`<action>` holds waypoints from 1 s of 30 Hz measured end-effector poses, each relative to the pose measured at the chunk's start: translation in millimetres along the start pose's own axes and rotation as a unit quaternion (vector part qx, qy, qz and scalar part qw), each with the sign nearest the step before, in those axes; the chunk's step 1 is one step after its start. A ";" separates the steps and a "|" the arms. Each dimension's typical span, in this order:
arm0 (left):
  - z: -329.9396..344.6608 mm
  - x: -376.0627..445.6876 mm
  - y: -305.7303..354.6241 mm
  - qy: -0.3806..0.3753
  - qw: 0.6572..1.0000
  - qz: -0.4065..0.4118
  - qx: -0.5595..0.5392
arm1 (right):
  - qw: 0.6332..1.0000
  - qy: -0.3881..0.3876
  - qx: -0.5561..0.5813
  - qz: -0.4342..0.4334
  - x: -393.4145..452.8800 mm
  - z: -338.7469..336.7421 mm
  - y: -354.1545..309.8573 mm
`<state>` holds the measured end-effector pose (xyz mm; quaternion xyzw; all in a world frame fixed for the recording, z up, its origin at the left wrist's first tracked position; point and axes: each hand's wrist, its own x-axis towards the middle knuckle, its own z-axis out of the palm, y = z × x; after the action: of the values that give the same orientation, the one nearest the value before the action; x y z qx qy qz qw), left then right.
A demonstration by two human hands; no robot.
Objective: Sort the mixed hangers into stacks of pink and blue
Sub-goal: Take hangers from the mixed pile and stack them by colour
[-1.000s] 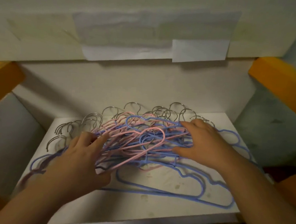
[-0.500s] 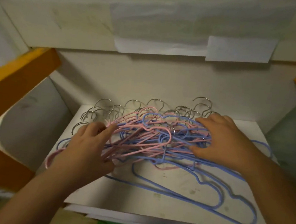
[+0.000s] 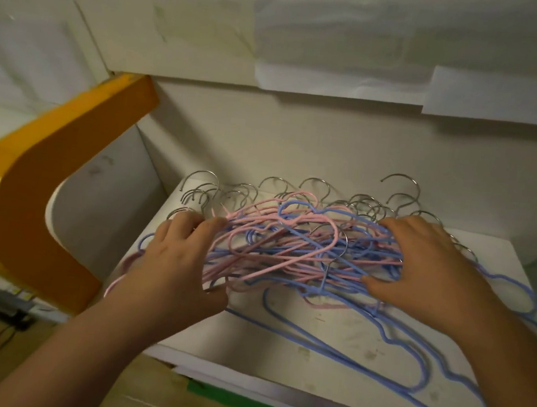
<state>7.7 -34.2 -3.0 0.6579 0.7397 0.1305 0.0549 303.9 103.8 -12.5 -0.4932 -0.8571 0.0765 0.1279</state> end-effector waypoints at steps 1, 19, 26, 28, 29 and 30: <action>0.3 -3.1 1.2 -0.003 1.000 -0.006 0.001 | 1.000 0.004 0.006 0.000 -1.6 -0.5 -1.8; -75.9 -191.5 -85.5 0.144 0.989 -0.003 -0.044 | 0.998 0.039 0.021 -0.040 -83.4 -12.2 -181.3; -103.2 -302.2 -190.5 0.178 0.976 -0.119 -0.040 | 0.990 0.030 0.014 -0.137 -114.2 2.8 -315.6; -110.3 -327.6 -215.1 0.178 0.971 -0.152 -0.038 | 0.986 0.019 0.007 -0.168 -116.7 9.6 -352.2; -113.9 -338.4 -226.9 0.179 0.969 -0.166 -0.035 | 0.983 0.015 0.007 -0.182 -116.6 13.5 -370.4; -116.9 -347.7 -239.0 0.182 0.967 -0.177 -0.029 | 0.981 0.011 0.007 -0.195 -115.3 18.1 -387.7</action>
<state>-206.5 -415.7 14.3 0.4794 0.8381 0.2574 -0.0394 33.8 -190.5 53.5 -0.3164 -0.9348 0.0506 0.1534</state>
